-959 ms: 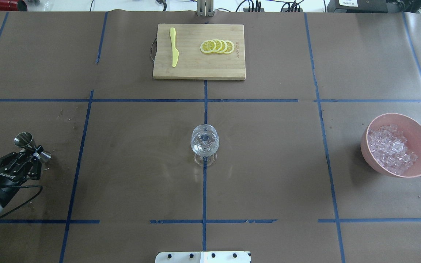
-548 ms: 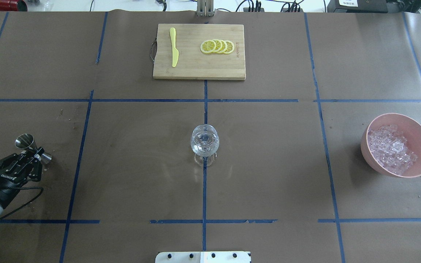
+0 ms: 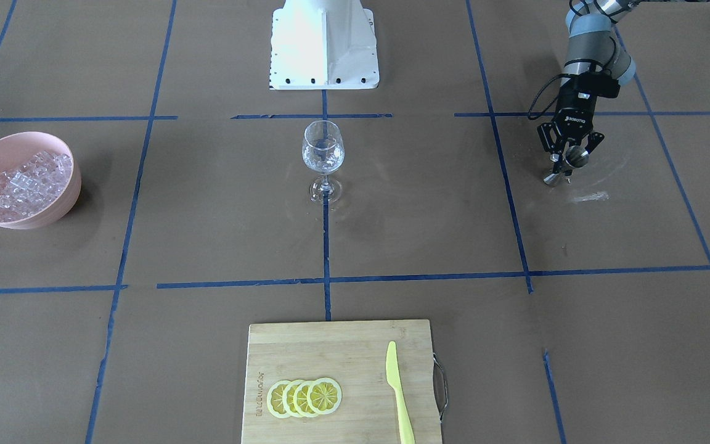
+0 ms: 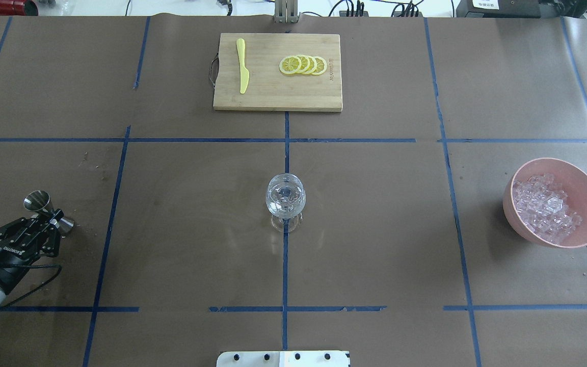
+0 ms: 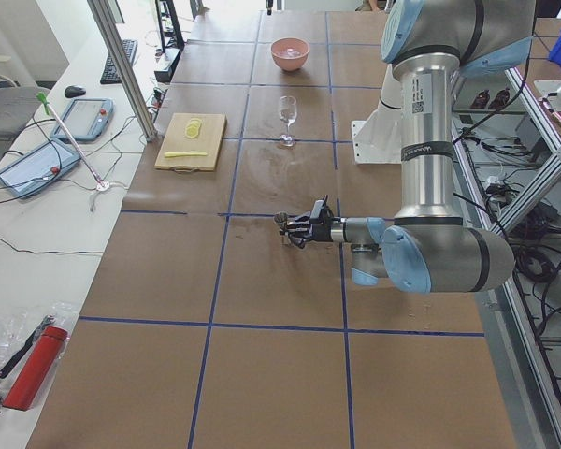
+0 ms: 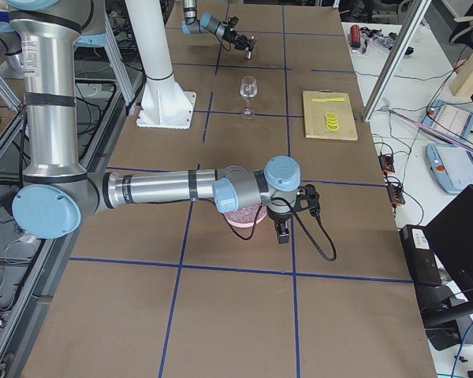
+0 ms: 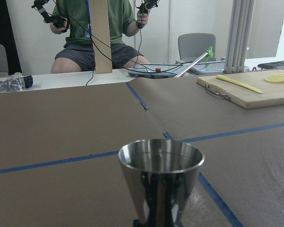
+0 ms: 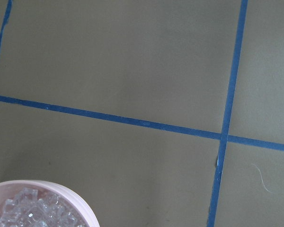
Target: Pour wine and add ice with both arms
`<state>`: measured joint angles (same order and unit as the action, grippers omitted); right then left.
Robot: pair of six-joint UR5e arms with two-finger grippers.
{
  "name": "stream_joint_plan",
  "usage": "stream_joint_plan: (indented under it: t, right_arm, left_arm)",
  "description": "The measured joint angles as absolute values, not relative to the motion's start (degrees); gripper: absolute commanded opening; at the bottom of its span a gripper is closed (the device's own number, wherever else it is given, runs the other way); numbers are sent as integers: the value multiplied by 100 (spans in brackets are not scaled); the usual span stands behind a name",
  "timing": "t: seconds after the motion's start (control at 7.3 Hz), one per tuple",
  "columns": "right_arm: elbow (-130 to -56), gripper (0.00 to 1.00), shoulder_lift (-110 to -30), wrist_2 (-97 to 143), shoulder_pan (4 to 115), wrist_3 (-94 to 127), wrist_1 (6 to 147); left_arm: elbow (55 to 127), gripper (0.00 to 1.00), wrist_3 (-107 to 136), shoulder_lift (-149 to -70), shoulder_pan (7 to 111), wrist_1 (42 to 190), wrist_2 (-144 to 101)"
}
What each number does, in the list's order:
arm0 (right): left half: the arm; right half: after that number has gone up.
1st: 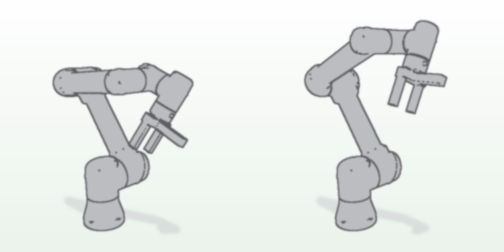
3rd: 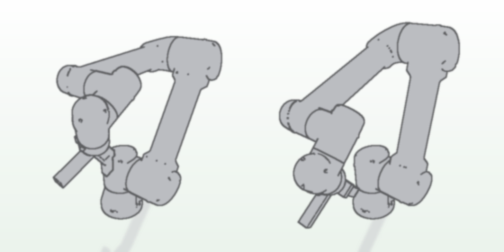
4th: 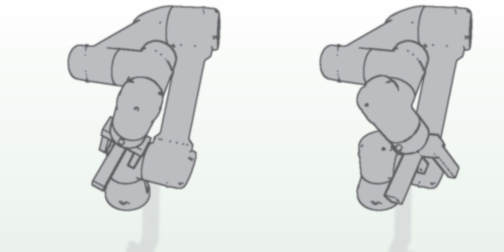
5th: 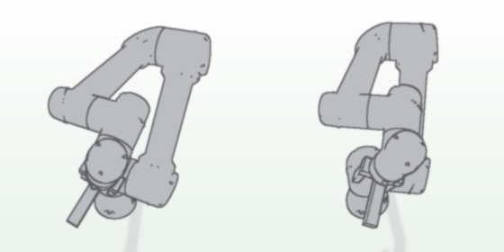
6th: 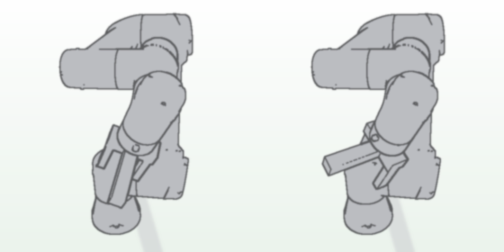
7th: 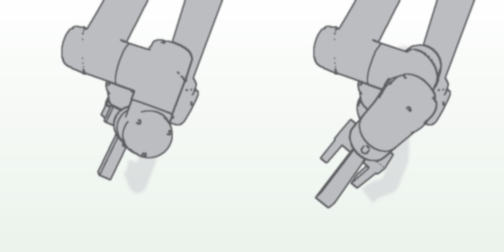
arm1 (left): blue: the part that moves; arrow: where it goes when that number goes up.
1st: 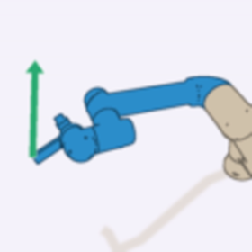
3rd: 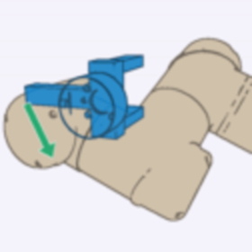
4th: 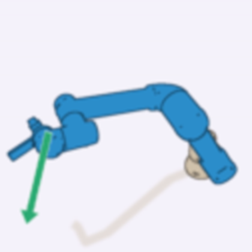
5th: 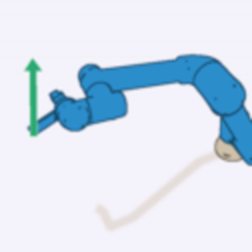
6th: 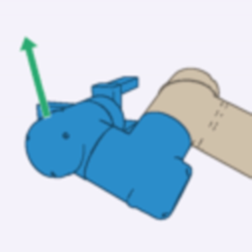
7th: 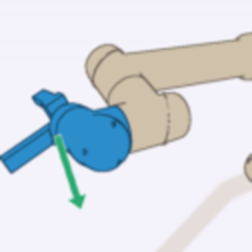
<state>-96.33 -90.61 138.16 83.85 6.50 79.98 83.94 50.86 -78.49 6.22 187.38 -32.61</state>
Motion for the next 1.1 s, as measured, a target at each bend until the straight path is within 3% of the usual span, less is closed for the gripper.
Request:
stream_joint_plan:
  t: [0.14,0.27,0.41,1.1]
  right_arm:
    - [-9633,100,-9061,13816,8385,650,7998]
    - [-9633,100,-9061,13816,8385,650,7998]
    - [-9633,100,-9062,13816,8385,650,7998]
    - [-9633,100,-9061,13816,8385,650,7998]
  left_arm:
    - [8380,26,5088,-7849,613,18738,-3261]
    - [8373,50,5088,-7849,607,18740,-3261]
    - [8370,65,5089,-7849,602,18744,-3261]
    - [8378,77,5074,-7837,582,18746,-3318]
